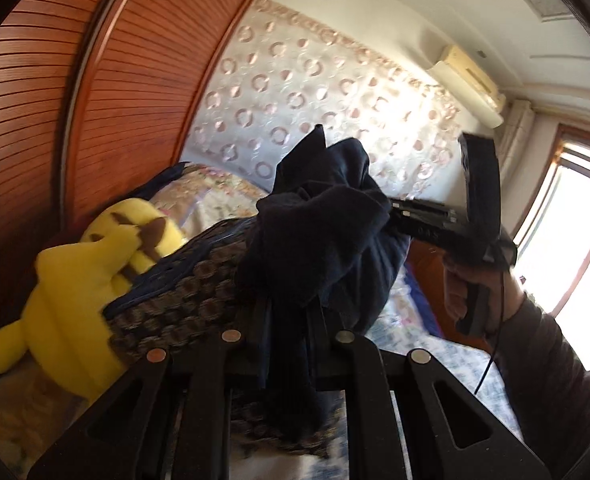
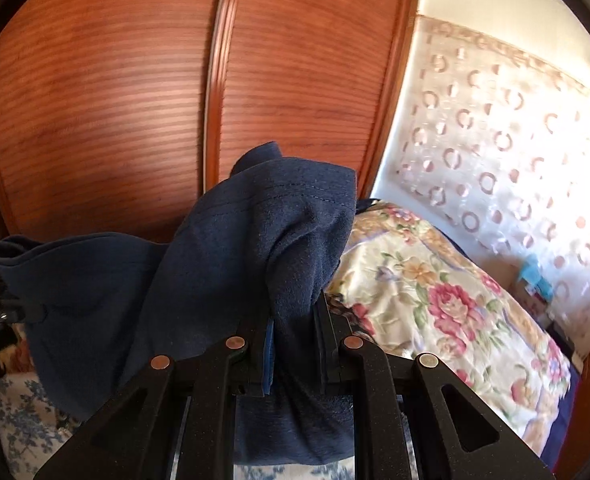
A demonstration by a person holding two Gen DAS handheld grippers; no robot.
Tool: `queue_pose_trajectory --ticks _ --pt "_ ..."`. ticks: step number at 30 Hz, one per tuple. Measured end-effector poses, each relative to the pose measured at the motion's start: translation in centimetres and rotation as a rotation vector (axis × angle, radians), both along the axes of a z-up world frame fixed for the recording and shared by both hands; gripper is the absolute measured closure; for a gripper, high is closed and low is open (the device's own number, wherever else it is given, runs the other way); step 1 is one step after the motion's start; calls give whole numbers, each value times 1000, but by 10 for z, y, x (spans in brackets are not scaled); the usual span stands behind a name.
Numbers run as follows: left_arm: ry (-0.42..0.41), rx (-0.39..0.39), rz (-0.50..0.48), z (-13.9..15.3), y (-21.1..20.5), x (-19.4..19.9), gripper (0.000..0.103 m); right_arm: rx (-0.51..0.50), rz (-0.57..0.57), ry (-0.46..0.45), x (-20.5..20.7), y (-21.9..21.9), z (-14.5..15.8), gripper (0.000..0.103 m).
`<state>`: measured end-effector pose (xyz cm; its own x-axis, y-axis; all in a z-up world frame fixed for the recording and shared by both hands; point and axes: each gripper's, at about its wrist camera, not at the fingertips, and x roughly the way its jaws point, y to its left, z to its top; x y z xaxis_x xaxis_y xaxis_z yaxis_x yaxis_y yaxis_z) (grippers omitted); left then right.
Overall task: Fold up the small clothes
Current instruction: 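Lift the shirt with both grippers and carry it toward the patterned cushion, then lay the folded shirt on the patterned cushion and open both grippers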
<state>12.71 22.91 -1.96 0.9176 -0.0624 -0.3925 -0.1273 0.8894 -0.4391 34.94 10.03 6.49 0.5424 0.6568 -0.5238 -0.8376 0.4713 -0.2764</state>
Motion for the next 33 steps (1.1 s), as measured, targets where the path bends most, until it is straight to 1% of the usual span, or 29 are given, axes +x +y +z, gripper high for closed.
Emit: queue_pose_trajectory --ticks 1,3,6,8,10,11,12,13,14,15,16,17,19,20,22,24,26,28,30,32,33 --pt "10 1 9 -2 0 -1 88 -6 1 6 0 -1 -2 87" --pt "34 -3 26 -8 1 -3 88 -13 4 19 12 12 -8 87" --pt "50 19 57 -13 0 -8 88 -15 -1 41 27 29 -14 87" --pt "55 26 79 -12 -1 -14 85 -25 -6 43 32 35 -16 86" --pt "41 38 110 -9 0 -20 82 -25 -34 48 36 34 -17 83" --pt "20 51 124 -5 0 -27 73 -20 -52 55 36 28 -17 76" --pt "4 61 132 0 -3 -30 61 -7 -71 64 36 30 -16 65" --pt "-19 77 136 7 -5 -34 57 15 -78 76 34 26 -15 59" --pt "-29 89 133 10 -5 -34 49 35 -78 83 30 23 -13 53" --pt "-43 107 121 17 -7 -33 35 56 -83 80 30 21 -10 51" --pt "-53 119 108 21 -8 -30 28 68 -87 72 27 19 -10 50" --pt "-63 143 91 27 -12 -24 24 78 -90 66 25 18 -9 50" --pt "-63 191 77 33 -16 -12 24 106 -73 79 22 14 -7 50" --pt "-42 217 71 33 -18 -1 24 113 -58 97 21 14 -7 50" --pt "-5 239 63 31 -17 15 24 104 -34 130 22 16 -17 50" --pt "37 262 47 22 -17 32 24 86 -28 145 21 22 -25 50" --pt "118 278 42 9 -16 47 24 74 -34 155 24 28 -34 50" --pt "166 280 30 -3 -14 53 24 65 -55 173 38 30 -41 50" --pt "209 286 15 -15 -15 55 24 52 -86 173 48 31 -50 50" --pt "247 284 -4 -27 -17 58 24 45 -92 176 55 30 -58 50" --pt "263 288 -6 -34 -18 59 24 46 -94 180 59 31 -64 48"
